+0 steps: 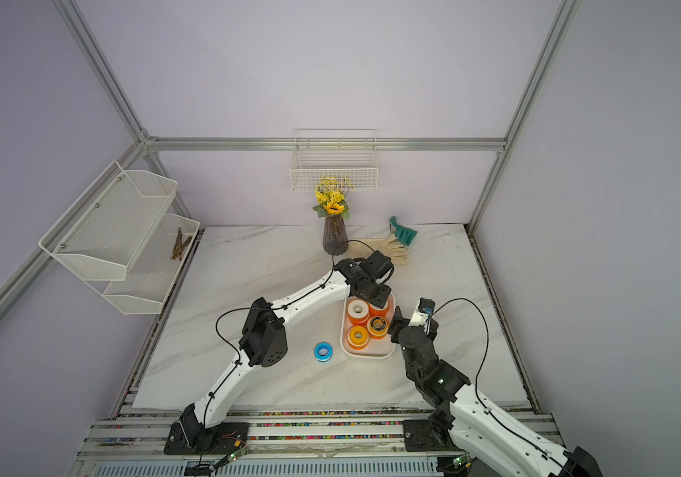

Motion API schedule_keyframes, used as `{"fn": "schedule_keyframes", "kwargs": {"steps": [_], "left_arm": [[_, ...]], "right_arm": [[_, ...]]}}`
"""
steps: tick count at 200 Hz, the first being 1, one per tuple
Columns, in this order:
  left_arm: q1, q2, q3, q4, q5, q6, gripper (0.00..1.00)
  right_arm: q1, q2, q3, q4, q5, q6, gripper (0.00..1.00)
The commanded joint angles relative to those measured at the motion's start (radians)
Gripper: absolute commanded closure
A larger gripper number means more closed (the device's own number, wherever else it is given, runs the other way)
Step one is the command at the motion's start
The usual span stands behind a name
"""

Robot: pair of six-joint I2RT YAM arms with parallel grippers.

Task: Put the sealing tape into the storage box
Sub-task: Place the sealing tape in the storage box.

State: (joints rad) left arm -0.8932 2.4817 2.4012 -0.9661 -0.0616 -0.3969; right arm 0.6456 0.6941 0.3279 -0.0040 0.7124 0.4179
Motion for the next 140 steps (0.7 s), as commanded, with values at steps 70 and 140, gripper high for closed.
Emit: {"fn": "schedule_keyframes", "kwargs": {"steps": [70, 140], "left_arm": [[-0.003, -0.01, 0.015, 0.029, 0.037, 0.025, 0.32], [-0.009, -0.086, -0.004, 0.029, -0.004, 0.03, 0.29]], "right_arm": [[-0.004, 0.003, 0.003, 0.011, -0.013, -0.008, 0.23], [-0.005, -0.001, 0.002, 0.01, -0.014, -0.01, 0.23]]}}
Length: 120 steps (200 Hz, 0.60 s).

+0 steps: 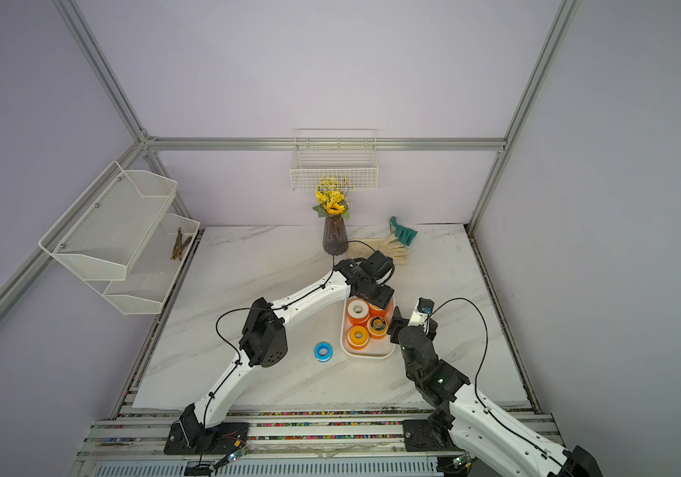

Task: Put the sealing tape into the storage box
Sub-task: Place the sealing tape in the storage box.

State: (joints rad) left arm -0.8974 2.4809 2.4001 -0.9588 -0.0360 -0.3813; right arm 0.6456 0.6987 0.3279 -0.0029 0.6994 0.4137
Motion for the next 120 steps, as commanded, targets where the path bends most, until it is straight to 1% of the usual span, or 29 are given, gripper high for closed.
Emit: {"fn": "schedule_keyframes", "kwargs": {"steps": [1, 44, 57, 75, 87, 99, 107, 120], "left_arm": [[-0.005, -0.087, -0.004, 0.022, -0.033, 0.015, 0.29], [0.011, -0.205, -0.078, 0.029, -0.086, 0.016, 0.28], [0.021, -0.262, -0.123, 0.029, -0.087, 0.012, 0.28], [0.03, -0.355, -0.215, 0.029, -0.126, 0.008, 0.28], [0.036, -0.432, -0.296, 0.031, -0.168, -0.001, 0.28], [0.046, -0.514, -0.382, 0.032, -0.191, -0.004, 0.27], [0.056, -0.572, -0.446, 0.033, -0.203, -0.005, 0.26], [0.07, -0.685, -0.554, 0.026, -0.244, -0.015, 0.25]], "right_arm": [[-0.004, -0.007, 0.002, 0.008, -0.001, -0.006, 0.23], [-0.005, -0.019, -0.003, 0.01, -0.004, -0.01, 0.23], [-0.005, -0.021, -0.003, 0.016, -0.013, -0.019, 0.23], [-0.005, -0.02, -0.003, 0.028, -0.044, -0.042, 0.23], [-0.006, -0.015, 0.001, 0.039, -0.089, -0.065, 0.22], [-0.005, 0.001, 0.018, 0.045, -0.164, -0.08, 0.22], [-0.005, 0.022, 0.04, 0.044, -0.229, -0.096, 0.22], [-0.004, 0.069, 0.082, 0.051, -0.383, -0.149, 0.23]]}}
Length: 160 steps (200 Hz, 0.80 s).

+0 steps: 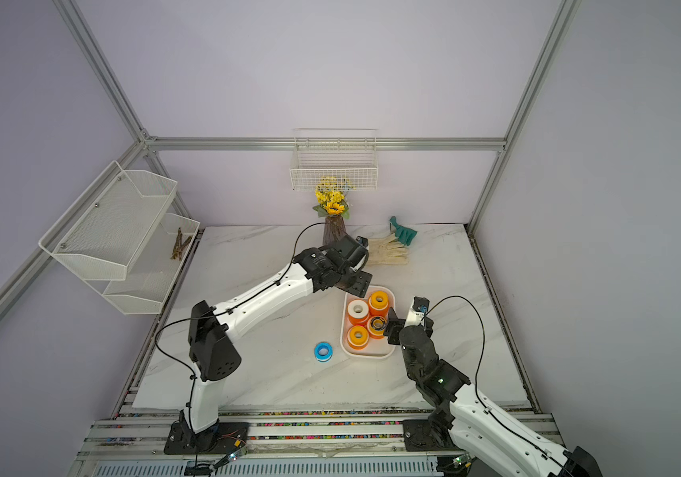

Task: Put the sealing tape into the storage box
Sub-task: Place the sealing tape in the storage box, then pick up the sealing tape at the center of the board.

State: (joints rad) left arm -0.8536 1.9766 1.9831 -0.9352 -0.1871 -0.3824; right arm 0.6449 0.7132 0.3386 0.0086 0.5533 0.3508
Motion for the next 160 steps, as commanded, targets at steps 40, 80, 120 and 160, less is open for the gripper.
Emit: {"fn": "schedule_keyframes", "kwargs": {"steps": [40, 80, 120, 160], "left_arm": [[0.077, -0.541, -0.472, 0.034, -0.168, -0.045, 0.23], [0.136, -0.844, -0.688, -0.055, -0.243, -0.082, 0.21], [0.169, -1.064, -0.864, -0.133, -0.307, -0.114, 0.19], [0.172, -1.205, -0.978, -0.114, -0.341, -0.118, 0.18]], "right_arm": [[0.006, 0.312, 0.306, -0.061, -0.469, -0.145, 0.23], [0.076, 0.631, 0.619, -0.255, -0.489, -0.232, 0.27], [0.124, 0.854, 0.857, -0.367, -0.605, -0.302, 0.26], [0.149, 1.059, 1.064, -0.551, -0.651, -0.325, 0.25]]}}
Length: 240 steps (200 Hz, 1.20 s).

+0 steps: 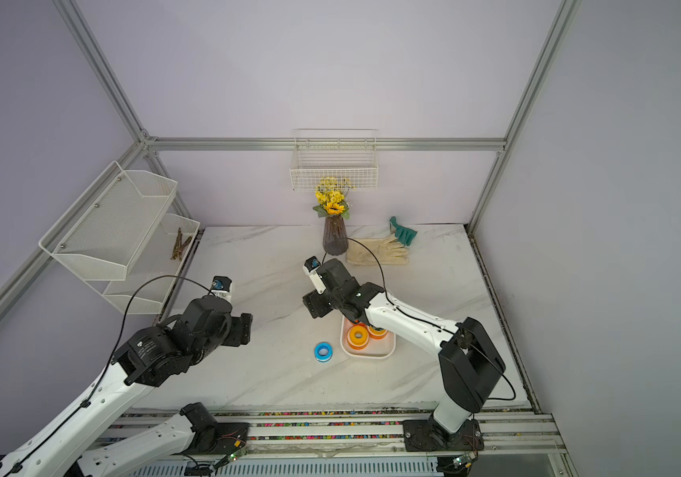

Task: Put the sealing tape into the storage box
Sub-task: Pick up the sealing tape at the center of the board.

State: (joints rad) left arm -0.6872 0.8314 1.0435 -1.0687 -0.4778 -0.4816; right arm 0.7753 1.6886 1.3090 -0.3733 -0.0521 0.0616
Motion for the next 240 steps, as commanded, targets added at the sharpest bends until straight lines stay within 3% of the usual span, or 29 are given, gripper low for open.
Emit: {"fn": "schedule_keyframes", "kwargs": {"steps": [1, 20, 90, 240], "left_arm": [[0.006, -0.064, -0.043, 0.024, -0.049, -0.016, 0.18], [0.01, -0.101, -0.086, 0.09, -0.036, 0.04, 0.18], [0.023, -0.053, -0.098, 0.102, 0.01, 0.047, 0.15], [0.024, -0.045, -0.102, 0.105, 0.016, 0.047, 0.13]], "right_arm": [[0.019, 0.087, 0.098, -0.172, -0.047, -0.036, 0.25], [0.035, 0.15, 0.147, -0.245, -0.07, -0.047, 0.24], [0.088, 0.301, 0.181, -0.441, 0.017, -0.128, 0.22], [0.187, 0.31, 0.146, -0.53, 0.055, -0.209, 0.2]]}}
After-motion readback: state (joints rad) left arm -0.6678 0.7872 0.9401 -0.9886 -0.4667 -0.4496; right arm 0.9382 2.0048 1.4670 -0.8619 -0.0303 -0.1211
